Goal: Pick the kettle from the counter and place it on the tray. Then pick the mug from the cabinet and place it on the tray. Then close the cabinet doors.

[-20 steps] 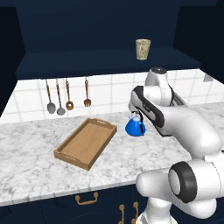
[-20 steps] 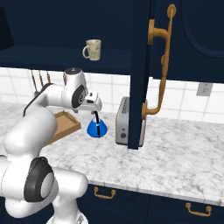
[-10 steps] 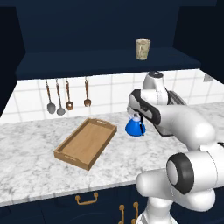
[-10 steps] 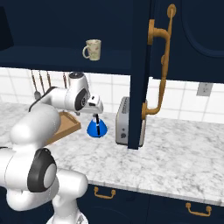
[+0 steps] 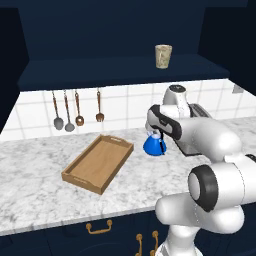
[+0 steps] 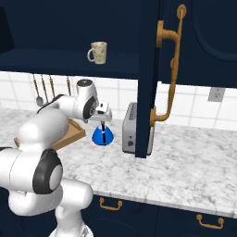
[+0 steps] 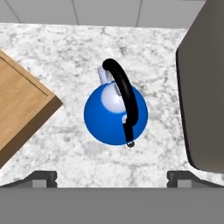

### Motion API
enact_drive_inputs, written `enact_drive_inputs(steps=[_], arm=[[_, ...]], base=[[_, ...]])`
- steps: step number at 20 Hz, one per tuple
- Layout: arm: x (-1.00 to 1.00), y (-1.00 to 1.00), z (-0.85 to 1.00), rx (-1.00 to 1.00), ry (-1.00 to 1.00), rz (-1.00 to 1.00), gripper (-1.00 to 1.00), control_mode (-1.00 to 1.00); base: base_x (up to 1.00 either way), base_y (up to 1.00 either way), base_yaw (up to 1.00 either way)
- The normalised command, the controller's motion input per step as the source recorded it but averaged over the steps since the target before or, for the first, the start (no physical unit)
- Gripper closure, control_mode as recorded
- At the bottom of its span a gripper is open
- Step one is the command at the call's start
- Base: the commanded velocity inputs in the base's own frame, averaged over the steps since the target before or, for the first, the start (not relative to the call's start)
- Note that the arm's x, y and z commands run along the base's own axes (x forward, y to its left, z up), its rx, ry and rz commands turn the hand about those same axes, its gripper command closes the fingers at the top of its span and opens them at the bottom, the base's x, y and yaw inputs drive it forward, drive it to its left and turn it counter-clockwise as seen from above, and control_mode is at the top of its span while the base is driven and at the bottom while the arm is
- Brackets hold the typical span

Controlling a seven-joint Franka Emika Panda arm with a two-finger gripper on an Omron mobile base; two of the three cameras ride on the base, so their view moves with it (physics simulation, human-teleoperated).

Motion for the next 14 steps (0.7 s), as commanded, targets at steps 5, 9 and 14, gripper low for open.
enact_drive_inputs(steps=[5,9,14], arm=[[0.43,-0.02,-0.21,0.00,0.00,0.00,-1.00,-1.00],[0.44,0.00,-0.28,0.00,0.00,0.00,-1.00,-1.00],[0.38,-0.08,-0.26,0.00,0.00,0.00,-1.00,-1.00]], base=[[0.00,0.00,0.00],[0.00,0.00,0.00],[0.00,0.00,0.00]])
